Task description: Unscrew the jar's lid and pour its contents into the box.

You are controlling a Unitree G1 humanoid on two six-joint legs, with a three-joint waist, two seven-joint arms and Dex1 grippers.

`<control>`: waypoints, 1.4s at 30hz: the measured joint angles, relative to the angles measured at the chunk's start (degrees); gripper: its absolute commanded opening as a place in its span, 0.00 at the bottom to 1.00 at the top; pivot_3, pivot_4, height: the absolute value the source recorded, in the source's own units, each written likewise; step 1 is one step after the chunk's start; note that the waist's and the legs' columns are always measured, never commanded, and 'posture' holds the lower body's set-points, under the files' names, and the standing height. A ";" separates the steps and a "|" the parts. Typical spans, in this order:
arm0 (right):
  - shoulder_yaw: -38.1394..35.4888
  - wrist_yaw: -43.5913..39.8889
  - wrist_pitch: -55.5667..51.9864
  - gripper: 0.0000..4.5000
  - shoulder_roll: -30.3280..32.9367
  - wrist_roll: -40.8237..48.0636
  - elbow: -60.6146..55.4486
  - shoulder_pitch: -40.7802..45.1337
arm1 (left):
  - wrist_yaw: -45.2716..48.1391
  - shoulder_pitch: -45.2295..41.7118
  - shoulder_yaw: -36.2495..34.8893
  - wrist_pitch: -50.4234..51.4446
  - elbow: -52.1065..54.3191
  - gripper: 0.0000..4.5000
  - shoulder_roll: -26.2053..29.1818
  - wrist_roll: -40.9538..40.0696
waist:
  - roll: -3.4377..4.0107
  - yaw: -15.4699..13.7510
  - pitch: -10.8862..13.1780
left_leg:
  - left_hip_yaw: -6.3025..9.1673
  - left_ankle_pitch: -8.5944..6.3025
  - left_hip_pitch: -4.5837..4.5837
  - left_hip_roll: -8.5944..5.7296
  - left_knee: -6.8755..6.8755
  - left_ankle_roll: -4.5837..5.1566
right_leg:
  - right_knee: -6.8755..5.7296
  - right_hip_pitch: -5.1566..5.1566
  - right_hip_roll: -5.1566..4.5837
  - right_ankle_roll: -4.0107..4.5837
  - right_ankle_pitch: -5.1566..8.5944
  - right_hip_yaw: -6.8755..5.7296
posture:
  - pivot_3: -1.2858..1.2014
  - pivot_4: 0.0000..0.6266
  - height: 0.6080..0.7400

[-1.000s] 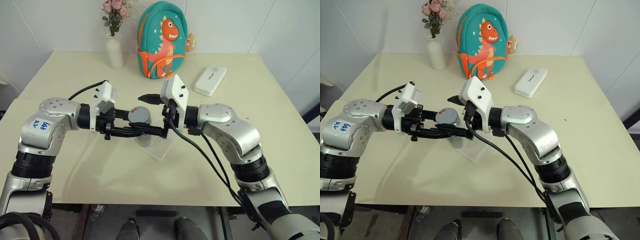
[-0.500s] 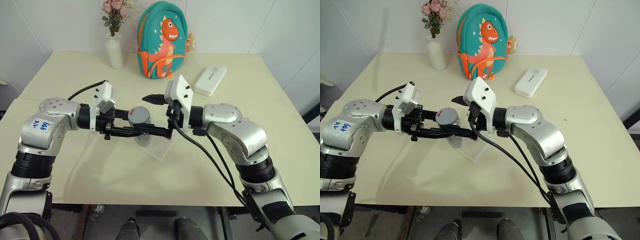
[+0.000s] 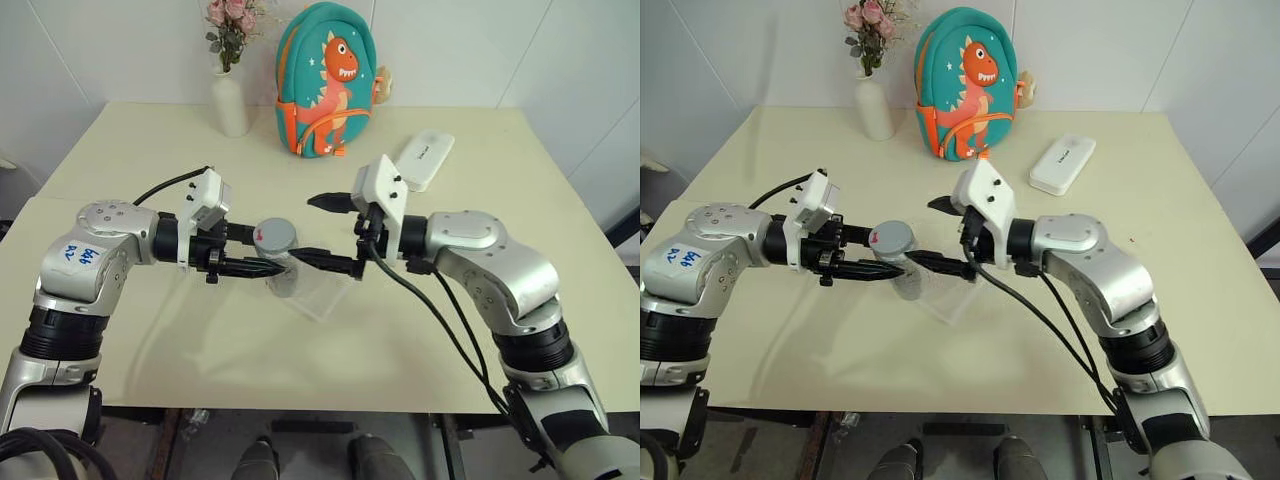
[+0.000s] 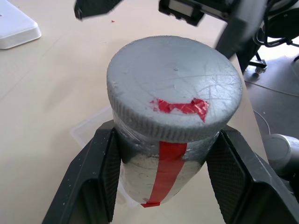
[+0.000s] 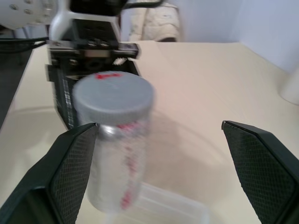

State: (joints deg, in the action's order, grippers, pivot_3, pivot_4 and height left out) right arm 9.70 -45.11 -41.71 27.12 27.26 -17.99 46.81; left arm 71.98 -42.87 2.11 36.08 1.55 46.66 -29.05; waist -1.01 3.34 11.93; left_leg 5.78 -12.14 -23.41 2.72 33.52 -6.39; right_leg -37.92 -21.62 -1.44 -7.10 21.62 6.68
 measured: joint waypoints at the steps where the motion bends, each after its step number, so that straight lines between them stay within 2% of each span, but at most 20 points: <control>1: -0.30 -0.39 -0.38 0.99 0.01 0.77 -0.41 -0.19 | 0.10 0.00 0.00 0.00 0.01 0.53 0.00 0.00 | 0.00 0.08 0.00 | 0.00 0.00 0.00 0.00 0.00 0.00 | -0.01 0.00 0.00 0.00 0.00 0.00 | 0.52 0.24 1.00; 11: -1.21 -1.49 -2.65 0.99 -0.14 6.01 -4.25 -0.35 | 0.68 0.00 0.01 -0.02 0.01 0.53 -0.02 0.01 | -0.01 0.02 0.01 | 0.00 0.00 0.00 0.00 0.01 0.00 | 0.00 0.00 0.00 0.00 0.00 0.00 | 0.52 0.24 1.00; 17: -1.39 1.22 -3.38 0.99 -3.30 7.32 -4.25 -0.22 | 1.41 -0.15 0.16 -0.36 -0.18 0.53 -0.03 0.06 | -0.01 0.05 0.01 | 0.00 0.00 0.00 0.00 0.00 0.00 | 0.00 0.00 0.00 0.00 0.00 0.00 | 0.52 0.24 1.00; 32: 2.30 2.85 -0.76 0.99 -10.07 3.42 1.42 4.20 | 4.18 -2.95 2.30 -1.81 -2.38 0.53 -0.46 1.77 | 0.00 0.06 0.02 | 0.00 0.00 -0.01 0.00 0.00 0.00 | 0.00 0.00 0.00 0.00 0.00 -0.01 | 0.52 0.24 1.00; 42: 3.94 2.78 0.36 0.99 -12.05 0.89 3.88 4.32 | 5.46 -3.79 2.57 -1.87 -2.40 0.53 -0.46 2.46 | 0.00 0.12 0.02 | 0.00 0.00 0.00 0.00 -0.01 0.00 | -0.02 -0.01 0.00 0.00 0.00 -0.01 | 0.52 0.24 1.00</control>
State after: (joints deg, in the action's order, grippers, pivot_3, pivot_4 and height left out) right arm 13.64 -42.33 -41.35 15.08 28.14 -14.11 51.13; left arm 77.44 -46.65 4.68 34.20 -0.84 46.20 -26.60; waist -1.01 3.46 11.95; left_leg 5.78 -12.14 -23.42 2.72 33.51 -6.39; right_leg -37.94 -21.63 -1.43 -7.10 21.63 6.67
